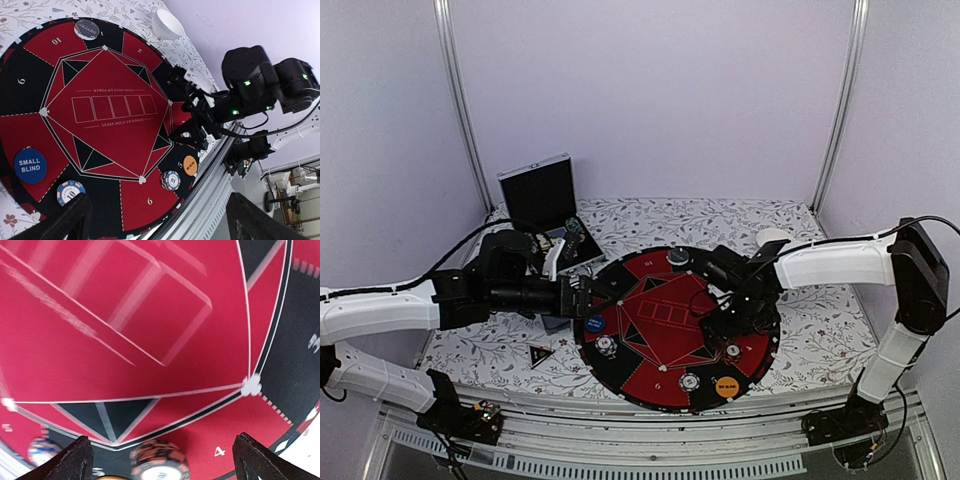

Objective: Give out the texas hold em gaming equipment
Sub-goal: Adjust the poker chips pile in the big blind area, then pick up the face-down deck piles from the center of the board.

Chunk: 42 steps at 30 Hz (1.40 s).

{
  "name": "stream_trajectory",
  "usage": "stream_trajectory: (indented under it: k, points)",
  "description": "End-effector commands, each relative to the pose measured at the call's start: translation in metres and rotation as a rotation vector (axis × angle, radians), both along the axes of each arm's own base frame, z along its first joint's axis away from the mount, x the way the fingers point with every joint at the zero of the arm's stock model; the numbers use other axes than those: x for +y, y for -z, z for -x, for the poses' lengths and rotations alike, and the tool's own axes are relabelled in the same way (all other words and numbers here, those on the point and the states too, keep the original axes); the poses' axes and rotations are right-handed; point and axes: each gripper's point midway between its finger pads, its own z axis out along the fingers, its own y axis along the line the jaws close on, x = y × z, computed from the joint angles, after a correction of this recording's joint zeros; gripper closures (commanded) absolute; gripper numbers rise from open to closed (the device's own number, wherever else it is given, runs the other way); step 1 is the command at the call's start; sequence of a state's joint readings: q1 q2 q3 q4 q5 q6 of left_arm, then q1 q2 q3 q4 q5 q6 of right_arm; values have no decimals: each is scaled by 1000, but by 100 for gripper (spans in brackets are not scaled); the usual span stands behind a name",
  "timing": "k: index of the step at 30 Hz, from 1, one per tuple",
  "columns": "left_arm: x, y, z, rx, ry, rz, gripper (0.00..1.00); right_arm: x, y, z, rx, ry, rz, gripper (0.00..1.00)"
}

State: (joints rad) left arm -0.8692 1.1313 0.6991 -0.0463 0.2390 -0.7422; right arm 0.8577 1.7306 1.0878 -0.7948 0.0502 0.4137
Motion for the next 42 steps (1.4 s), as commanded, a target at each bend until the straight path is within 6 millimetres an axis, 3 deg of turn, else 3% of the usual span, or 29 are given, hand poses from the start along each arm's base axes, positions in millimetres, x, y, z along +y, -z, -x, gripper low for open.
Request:
stream_trajectory:
  k: [1,7,10,13,15,24,32,38,42]
  points:
    - [7,-13,-6,-55,-15,-25,4,31,-67,-28,-197,-41,-150,1]
    - [35,-15,-25,-122,-138,-200,4,23,-178,-57,-556,-16,-305,1]
    - [53,-12,-33,-129,-208,-292,2,5,-227,-60,-740,9,-366,1]
    - [70,-4,-37,-105,-261,-345,2,-9,-250,-55,-831,72,-456,1]
    - [80,3,-38,-75,-285,-361,2,-1,-258,-48,-844,10,-535,1]
    - [111,38,-42,80,-331,-351,2,32,-261,-48,-779,-93,-605,1]
    - [135,63,-44,184,-375,-319,2,70,-238,-57,-654,-127,-642,1]
    - [148,89,-51,269,-386,-260,2,123,-226,-62,-542,-214,-755,1]
    - [156,101,-59,276,-396,-274,2,169,-206,-60,-394,-292,-853,8]
